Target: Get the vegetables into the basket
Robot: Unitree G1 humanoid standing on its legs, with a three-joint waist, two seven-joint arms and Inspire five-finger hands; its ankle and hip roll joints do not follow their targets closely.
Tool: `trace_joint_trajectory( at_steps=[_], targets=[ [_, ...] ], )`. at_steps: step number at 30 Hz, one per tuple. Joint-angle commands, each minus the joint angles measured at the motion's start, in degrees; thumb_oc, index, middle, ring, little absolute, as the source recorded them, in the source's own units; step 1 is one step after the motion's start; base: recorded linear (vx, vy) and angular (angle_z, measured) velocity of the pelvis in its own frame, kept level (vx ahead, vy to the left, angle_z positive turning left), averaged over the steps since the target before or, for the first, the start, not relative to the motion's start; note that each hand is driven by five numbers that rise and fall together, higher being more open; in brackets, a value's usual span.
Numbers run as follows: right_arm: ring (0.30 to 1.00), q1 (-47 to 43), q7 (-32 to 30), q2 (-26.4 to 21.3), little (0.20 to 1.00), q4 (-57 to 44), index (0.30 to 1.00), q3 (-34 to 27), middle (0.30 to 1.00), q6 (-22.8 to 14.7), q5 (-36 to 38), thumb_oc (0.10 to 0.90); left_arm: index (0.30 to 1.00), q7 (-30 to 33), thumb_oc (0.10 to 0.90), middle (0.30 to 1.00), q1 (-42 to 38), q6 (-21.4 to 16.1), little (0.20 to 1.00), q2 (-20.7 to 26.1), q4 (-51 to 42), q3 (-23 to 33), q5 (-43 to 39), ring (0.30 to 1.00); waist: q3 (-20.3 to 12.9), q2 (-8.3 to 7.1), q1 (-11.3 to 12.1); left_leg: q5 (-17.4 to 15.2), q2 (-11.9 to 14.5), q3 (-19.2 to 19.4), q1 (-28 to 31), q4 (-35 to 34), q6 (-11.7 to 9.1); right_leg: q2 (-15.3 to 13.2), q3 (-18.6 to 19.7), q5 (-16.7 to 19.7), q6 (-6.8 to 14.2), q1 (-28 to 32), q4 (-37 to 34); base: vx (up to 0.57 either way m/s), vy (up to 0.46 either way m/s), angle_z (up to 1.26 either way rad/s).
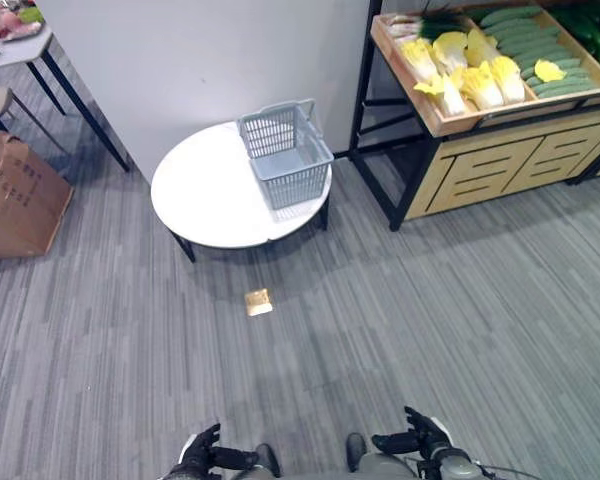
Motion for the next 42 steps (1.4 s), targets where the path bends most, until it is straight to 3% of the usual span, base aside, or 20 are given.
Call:
trace_joint_trajectory(
  at_steps=[1, 4, 6, 8, 11, 14, 17, 20, 22, 23, 27, 29, 31, 33, 36, 37, 38, 40, 42],
  targets=[
    [1.000, 1.1, -0.4, -2.5, 1.000, 3.0, 1.000, 1.7, 1.000, 0.5, 0.1, 0.900, 1.000, 0.6, 0.900, 1.000, -3.2, -2.1, 1.000, -1.9, 0.6, -0.1, -1.9, 1.000, 1.6, -0.21, -0.8, -2.4, 5.7, -5.6, 3.3, 4.3, -6.7, -0.4, 1.8, -6.0, 2.1, -3.5, 9.1, 0.02, -0.182, 0.00],
    [1.000, 2.1, -0.9, -3.3, 1.000, 2.4, 1.000, 0.9, 1.000, -0.1, 0.7, 0.900, 1.000, 1.7, 0.900, 1.000, -4.1, -2.9, 1.000, -1.7, -1.1, 0.4, -3.1, 1.000, 3.5, -1.67, -0.1, -0.4, 5.9, -8.7, -3.0, 18.8, -7.6, -0.4, 1.8, -6.5, 0.1, -1.6, 8.7, 0.03, -0.224, 0.08],
    [1.000, 2.3, -1.4, -3.8, 1.000, 2.4, 1.000, 0.4, 1.000, -0.3, 0.9, 0.900, 1.000, 1.9, 0.900, 1.000, -4.6, -3.3, 1.000, -2.0, -1.3, 0.7, -5.2, 1.000, 4.5, -2.31, 0.2, 1.0, 4.8, -10.9, -5.0, 21.5, -7.5, -0.8, 1.6, -7.0, -0.2, -0.2, 8.4, 0.06, -0.087, 0.09],
    [1.000, 2.7, -1.9, -4.1, 1.000, 2.2, 1.000, 0.3, 1.000, -0.4, 0.9, 0.900, 1.000, 2.5, 0.900, 1.000, -5.0, -3.6, 1.000, -2.0, -1.8, 0.8, -5.8, 1.000, 4.9, -2.24, 0.1, 2.8, 5.6, -10.4, -7.8, 20.0, -7.3, -1.4, 1.2, -7.5, -0.2, 1.2, 7.9, 0.10, 0.026, 0.05],
    [1.000, 2.8, -2.3, -4.5, 1.000, 1.8, 1.000, 0.5, 1.000, -0.1, 0.9, 0.900, 1.000, 2.7, 0.900, 1.000, -5.1, -3.5, 1.000, -2.0, -1.7, -0.2, -5.0, 1.000, 4.7, -2.41, 0.3, 2.7, 6.5, -10.1, -9.1, 13.5, -6.7, -2.0, 1.6, -8.6, 0.5, 2.4, 7.4, 0.18, 0.086, 0.12],
    [1.000, 2.6, -2.3, -4.6, 1.000, 1.6, 1.000, 1.1, 1.000, -0.2, -0.1, 0.900, 1.000, 2.6, 0.900, 1.000, -4.7, -3.6, 1.000, -2.1, -0.2, 0.3, -5.8, 1.000, 4.6, -1.76, 1.1, 6.5, 7.9, -12.5, -11.2, 5.5, -7.4, -2.3, 3.4, -9.7, 1.5, 3.7, 7.4, 0.27, 0.155, -0.30],
    [1.000, 2.7, -1.9, -4.6, 1.000, 1.8, 1.000, 0.9, 1.000, -0.3, -0.8, 0.900, 1.000, 2.5, 0.900, 1.000, -3.9, -3.9, 1.000, -2.5, 0.7, 1.1, -5.9, 1.000, 3.4, -1.52, 1.7, 7.8, 7.8, -12.5, -11.2, 2.2, -7.9, -3.2, 5.3, -9.9, 2.4, 6.7, 5.6, 0.34, 0.183, -0.37],
    [1.000, 3.5, -1.9, -4.1, 1.000, 1.7, 1.000, 0.1, 1.000, -0.1, -1.3, 0.900, 1.000, 2.3, 0.900, 1.000, -3.2, -3.4, 1.000, -2.5, 1.7, 1.2, -4.4, 1.000, 2.0, -1.98, 1.5, 6.1, 6.0, -9.6, -11.8, 4.3, -7.1, -6.3, 6.4, -9.2, 4.4, 8.9, 3.9, 0.31, 0.256, -0.50],
    [1.000, 3.5, -1.9, -4.1, 1.000, 1.8, 1.000, 0.2, 1.000, -0.1, -1.5, 0.900, 1.000, 2.3, 0.900, 1.000, -3.3, -3.5, 1.000, -2.4, 1.8, 1.2, -4.4, 1.000, 1.9, -2.10, 1.5, 5.9, 5.7, -9.1, -11.5, 4.3, -6.9, -6.7, 6.6, -8.8, 4.4, 8.2, 4.0, 0.15, 0.199, -0.54],
    [1.000, 2.9, -1.8, -4.0, 1.000, 1.5, 1.000, 0.3, 1.000, 0.2, -1.7, 0.900, 1.000, 2.3, 0.900, 1.000, -3.5, -3.7, 1.000, -1.9, 0.9, 1.0, -4.5, 1.000, 1.8, -3.13, 1.5, 3.2, 3.6, -7.3, -11.6, 6.1, -5.3, -9.5, 7.6, -7.3, 6.1, 7.3, 4.6, 0.20, 0.276, -0.20],
    [1.000, 1.5, -1.8, -3.6, 1.000, 0.6, 1.000, 1.2, 1.000, 0.3, -2.5, 0.900, 1.000, 2.3, 0.900, 1.000, -5.0, -3.8, 1.000, -1.0, 0.2, 0.3, -3.9, 1.000, 1.9, -4.44, 2.0, 0.1, 1.1, -5.2, -13.3, 8.7, -3.2, -12.4, 9.7, -0.8, 8.2, 3.7, 6.9, 0.16, 0.240, -0.30],
    [1.000, 1.0, -1.9, -3.6, 1.000, -0.5, 1.000, 1.6, 1.000, 0.3, -2.6, 0.900, 1.000, 2.4, 0.900, 1.000, -5.0, -3.8, 1.000, -0.7, -1.3, -0.2, -3.7, 1.000, 2.2, -4.46, 2.2, -0.7, 0.5, -4.7, -13.3, 8.7, -2.6, -12.8, 9.8, 1.3, 8.4, 2.0, 9.2, 0.09, 0.177, -0.09],
    [1.000, -1.0, -2.1, -3.5, 1.000, -1.8, 1.000, 3.1, 1.000, 0.2, -3.0, 0.900, 1.000, 2.2, 0.900, 1.000, -6.3, -3.7, 1.000, -0.3, -1.3, -0.7, -3.7, 1.000, 4.0, -3.99, 2.5, -2.4, -0.4, -3.2, -11.3, 7.8, -0.8, -13.0, 7.4, 6.7, 7.8, -3.3, 17.9, 0.14, 0.274, -0.32],
    [1.000, -1.7, -2.0, -3.4, 1.000, -2.7, 1.000, 3.9, 1.000, 0.1, -2.9, 0.900, 1.000, 1.9, 0.900, 1.000, -6.5, -3.6, 1.000, -0.3, -1.3, -0.6, -4.1, 1.000, 5.2, -2.95, 1.9, -3.8, -1.1, -2.8, -7.7, 6.2, 0.0, -12.1, 5.2, 6.6, 7.0, -7.5, 22.2, 0.21, 0.231, -0.25],
    [1.000, -2.1, -2.1, -3.3, 1.000, -2.5, 1.000, 4.1, 1.000, -0.1, -2.6, 0.900, 1.000, 1.7, 0.900, 1.000, -6.8, -3.7, 1.000, 0.0, -0.9, -0.7, -4.0, 1.000, 6.2, -2.45, 1.2, -4.9, -1.5, -2.8, -4.9, 4.8, -0.8, -9.8, 2.1, 1.4, 6.5, -10.9, 16.1, 0.20, 0.052, -0.05],
    [1.000, -2.2, -2.1, -3.3, 1.000, -2.5, 1.000, 4.1, 1.000, -0.2, -2.6, 0.900, 1.000, 1.7, 0.900, 1.000, -6.9, -3.7, 1.000, 0.1, -0.7, -0.6, -3.9, 1.000, 6.4, -2.61, 0.9, -5.4, -1.6, -2.8, -4.1, 4.7, -1.0, -9.4, 1.7, 1.3, 6.7, -11.5, 13.1, 0.14, -0.014, -0.08],
    [1.000, -2.2, -2.1, -3.3, 1.000, -2.5, 1.000, 4.1, 1.000, -0.2, -2.6, 0.900, 1.000, 1.7, 0.900, 1.000, -6.9, -3.7, 1.000, 0.1, -0.7, -0.6, -3.9, 1.000, 6.4, -2.60, 0.9, -5.4, -1.6, -2.8, -4.0, 4.6, -1.0, -9.4, 1.7, 1.3, 6.7, -11.5, 13.1, 0.24, -0.072, -0.05],
    [1.000, -2.5, -2.3, -3.1, 1.000, -1.9, 1.000, 4.5, 1.000, -0.4, -2.5, 0.900, 1.000, 2.0, 0.900, 1.000, -6.9, -3.9, 1.000, -0.1, 0.9, 0.0, -3.5, 1.000, 6.8, -3.36, -0.7, -7.2, -2.3, -3.5, -0.3, 4.1, -2.1, -8.5, 2.6, 4.9, 8.0, -14.4, 2.8, 0.34, -0.111, -0.04],
    [1.000, -1.9, -2.0, -3.1, 1.000, -2.2, 1.000, 4.6, 1.000, -0.4, -2.6, 0.900, 1.000, 2.0, 0.900, 1.000, -6.5, -3.9, 1.000, -0.4, 1.2, 0.2, -3.2, 1.000, 6.7, -3.28, -2.0, -8.2, -2.6, -4.8, 2.4, 3.6, -2.8, -7.3, 4.3, 6.5, 8.5, -15.8, 0.0, 0.30, -0.106, 0.10]
  ],
)
